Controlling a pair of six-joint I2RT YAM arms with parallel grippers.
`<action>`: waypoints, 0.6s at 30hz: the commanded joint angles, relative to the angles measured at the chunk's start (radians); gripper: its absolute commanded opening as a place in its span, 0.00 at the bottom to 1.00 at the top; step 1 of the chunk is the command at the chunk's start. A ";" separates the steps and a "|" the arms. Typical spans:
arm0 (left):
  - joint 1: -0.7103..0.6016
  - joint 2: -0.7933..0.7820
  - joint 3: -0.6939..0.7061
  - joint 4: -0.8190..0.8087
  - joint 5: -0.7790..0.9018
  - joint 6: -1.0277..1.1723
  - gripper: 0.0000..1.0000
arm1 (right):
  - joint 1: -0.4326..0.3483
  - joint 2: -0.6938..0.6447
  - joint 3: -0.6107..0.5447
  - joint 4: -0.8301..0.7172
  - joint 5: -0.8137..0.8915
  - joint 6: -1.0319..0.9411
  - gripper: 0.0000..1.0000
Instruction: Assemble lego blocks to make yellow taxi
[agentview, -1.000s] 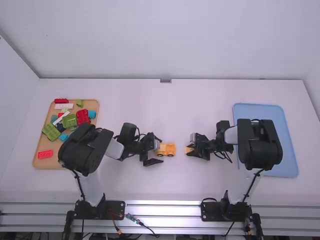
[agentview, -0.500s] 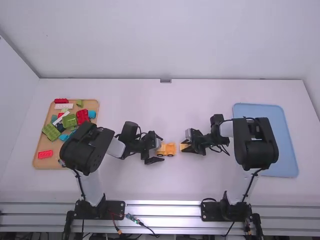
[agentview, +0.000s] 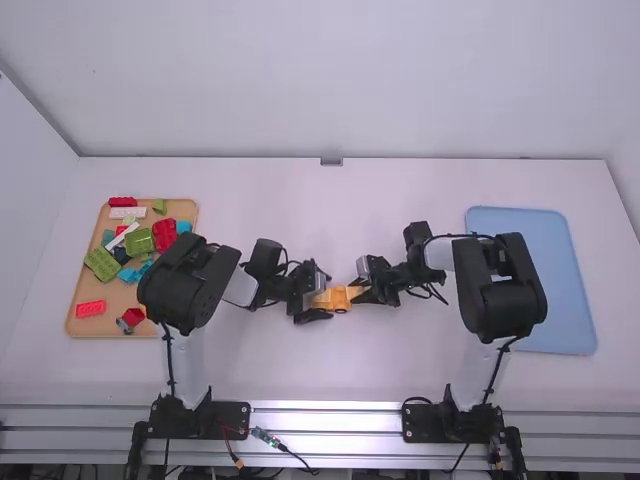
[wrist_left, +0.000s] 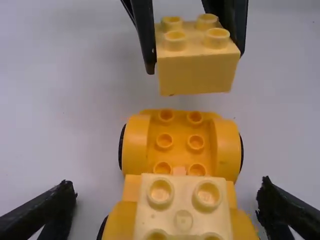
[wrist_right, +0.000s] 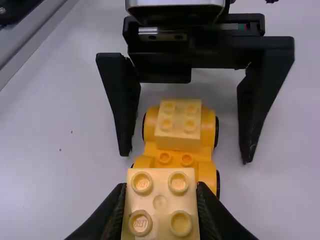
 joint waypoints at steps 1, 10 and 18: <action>-0.010 0.016 0.004 0.005 0.014 0.016 0.88 | 0.000 0.011 0.014 -0.005 -0.021 0.003 0.08; -0.009 0.043 0.010 0.023 0.015 0.016 0.56 | 0.019 0.006 0.013 0.128 0.036 0.238 0.05; -0.011 0.043 0.015 0.022 0.016 0.015 0.43 | 0.066 -0.004 0.012 0.172 0.094 0.340 0.00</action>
